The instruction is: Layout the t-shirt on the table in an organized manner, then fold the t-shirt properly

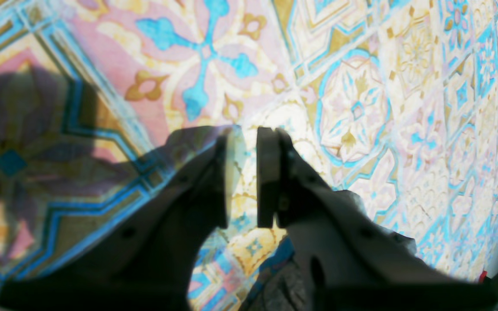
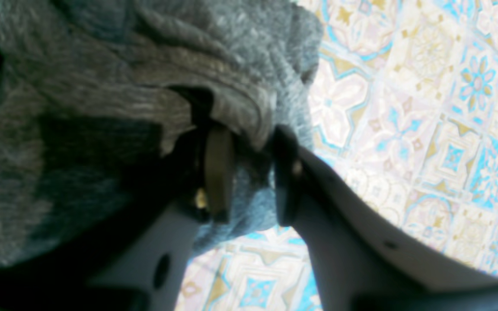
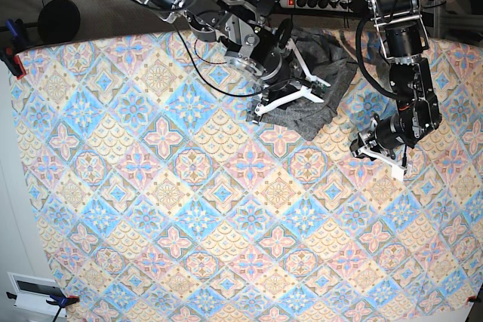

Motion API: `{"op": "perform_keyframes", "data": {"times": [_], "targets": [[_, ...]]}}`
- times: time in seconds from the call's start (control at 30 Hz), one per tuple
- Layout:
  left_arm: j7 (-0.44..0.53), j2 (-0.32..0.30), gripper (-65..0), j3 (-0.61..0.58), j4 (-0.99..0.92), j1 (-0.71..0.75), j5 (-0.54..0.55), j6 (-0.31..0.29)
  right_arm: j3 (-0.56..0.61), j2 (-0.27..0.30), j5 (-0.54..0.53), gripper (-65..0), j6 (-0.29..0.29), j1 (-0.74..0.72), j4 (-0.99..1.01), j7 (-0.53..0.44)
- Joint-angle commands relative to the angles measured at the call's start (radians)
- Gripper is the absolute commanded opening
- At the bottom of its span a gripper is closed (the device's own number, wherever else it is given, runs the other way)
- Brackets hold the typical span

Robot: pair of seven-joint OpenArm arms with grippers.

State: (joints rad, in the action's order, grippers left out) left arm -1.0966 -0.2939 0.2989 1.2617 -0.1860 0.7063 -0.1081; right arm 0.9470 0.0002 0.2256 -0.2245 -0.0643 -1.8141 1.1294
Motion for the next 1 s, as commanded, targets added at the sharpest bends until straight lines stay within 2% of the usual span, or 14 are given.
{"op": "perform_keyframes", "data": {"times": [0.0, 0.37, 0.6, 0.73, 0.87, 0.97], "targets": [[0.014, -0.012, -55.7, 0.001, 0.017, -0.022, 0.014, -0.006, 0.019, -0.015, 0.002, -46.8, 0.003, -0.012, -0.022, -0.016], [0.013, -0.012, -55.7, 0.0, 0.017, -0.02, 0.013, -0.008, 0.039, -0.012, 0.002, -34.9, 0.001, -0.013, -0.146, -0.027], [0.008, -0.001, -55.8, -0.002, 0.017, -0.019, 0.032, -0.014, 0.034, -0.01, 0.005, -33.5, 0.001, -0.018, -0.146, -0.03], [0.006, 0.008, -56.0, 0.0, 0.017, -0.017, 0.071, -0.035, -0.056, -0.01, 0.005, -33.7, 0.001, -0.018, -0.144, -0.074], [0.003, 0.008, -56.0, -0.002, 0.02, -0.007, 0.072, -0.04, -0.224, -0.01, 0.004, -33.7, 0.001, -0.018, -0.144, -0.125], [-0.037, 0.005, -56.0, -0.017, 0.022, -0.007, 0.068, -0.04, -0.351, -0.01, 0.002, -33.7, 0.001, -0.018, -0.141, -0.13]]}}
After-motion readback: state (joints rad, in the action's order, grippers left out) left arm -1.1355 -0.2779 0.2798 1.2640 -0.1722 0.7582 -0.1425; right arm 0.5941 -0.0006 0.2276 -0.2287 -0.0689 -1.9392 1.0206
